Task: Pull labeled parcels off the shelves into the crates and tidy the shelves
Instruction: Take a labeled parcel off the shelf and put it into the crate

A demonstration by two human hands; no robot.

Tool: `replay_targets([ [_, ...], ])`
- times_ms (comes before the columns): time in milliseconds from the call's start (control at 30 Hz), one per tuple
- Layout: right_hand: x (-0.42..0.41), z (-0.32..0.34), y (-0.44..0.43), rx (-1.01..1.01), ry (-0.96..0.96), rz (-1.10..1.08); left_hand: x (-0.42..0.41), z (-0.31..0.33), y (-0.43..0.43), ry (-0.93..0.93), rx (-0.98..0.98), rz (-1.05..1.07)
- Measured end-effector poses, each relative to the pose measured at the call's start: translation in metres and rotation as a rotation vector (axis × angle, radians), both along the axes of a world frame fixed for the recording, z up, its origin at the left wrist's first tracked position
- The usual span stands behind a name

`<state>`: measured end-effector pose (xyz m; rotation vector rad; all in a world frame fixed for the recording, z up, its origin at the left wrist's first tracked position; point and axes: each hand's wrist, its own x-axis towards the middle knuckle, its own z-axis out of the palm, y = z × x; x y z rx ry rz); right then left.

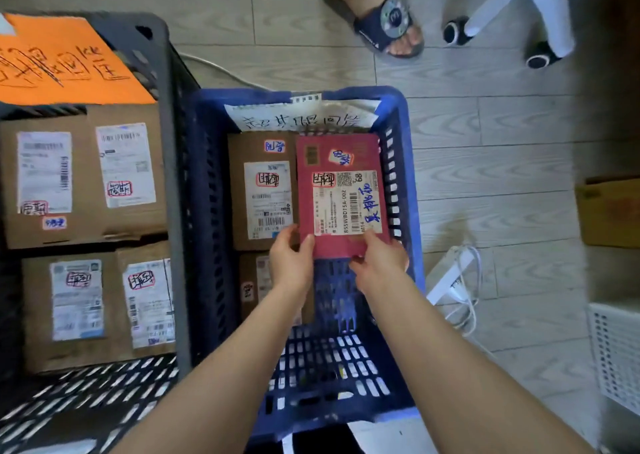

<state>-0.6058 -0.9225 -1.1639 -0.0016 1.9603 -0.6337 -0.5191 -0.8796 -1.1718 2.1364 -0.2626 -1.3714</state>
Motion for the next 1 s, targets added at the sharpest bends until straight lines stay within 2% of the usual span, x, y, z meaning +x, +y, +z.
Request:
replay_targets([
  [67,0.007,-0.015,-0.006,0.031,0.043,-0.042,0.004,-0.010,-0.005,-0.127,0.015,-0.062],
  [167,0.012,-0.027,-0.015,0.063,0.056,-0.117,0.010,-0.023,-0.014,-0.158,0.033,-0.098],
  [300,0.009,-0.032,-0.011,0.071,0.020,0.077,0.018,-0.031,-0.018,-0.162,0.081,-0.165],
  [433,0.009,-0.035,-0.008,0.091,0.029,0.076,0.026,-0.036,-0.021,-0.154,0.051,-0.192],
  [500,0.012,-0.040,-0.005,0.138,0.022,-0.020,0.029,-0.040,-0.023,-0.134,0.034,-0.226],
  [567,0.013,-0.043,-0.003,0.158,0.030,-0.204,0.031,-0.044,-0.024,-0.119,0.038,-0.274],
  [633,0.012,-0.049,-0.003,0.132,-0.078,-0.248,0.032,-0.047,-0.025,-0.081,0.056,-0.262],
  [700,0.008,-0.054,-0.006,0.128,-0.188,-0.233,0.034,-0.051,-0.025,-0.033,0.076,-0.197],
  [867,0.001,-0.055,-0.013,0.192,-0.213,-0.147,0.032,-0.049,-0.022,0.009,0.030,-0.124],
  [1000,0.002,-0.034,-0.003,0.156,-0.196,-0.009,0.034,-0.026,-0.016,0.065,-0.031,-0.119],
])
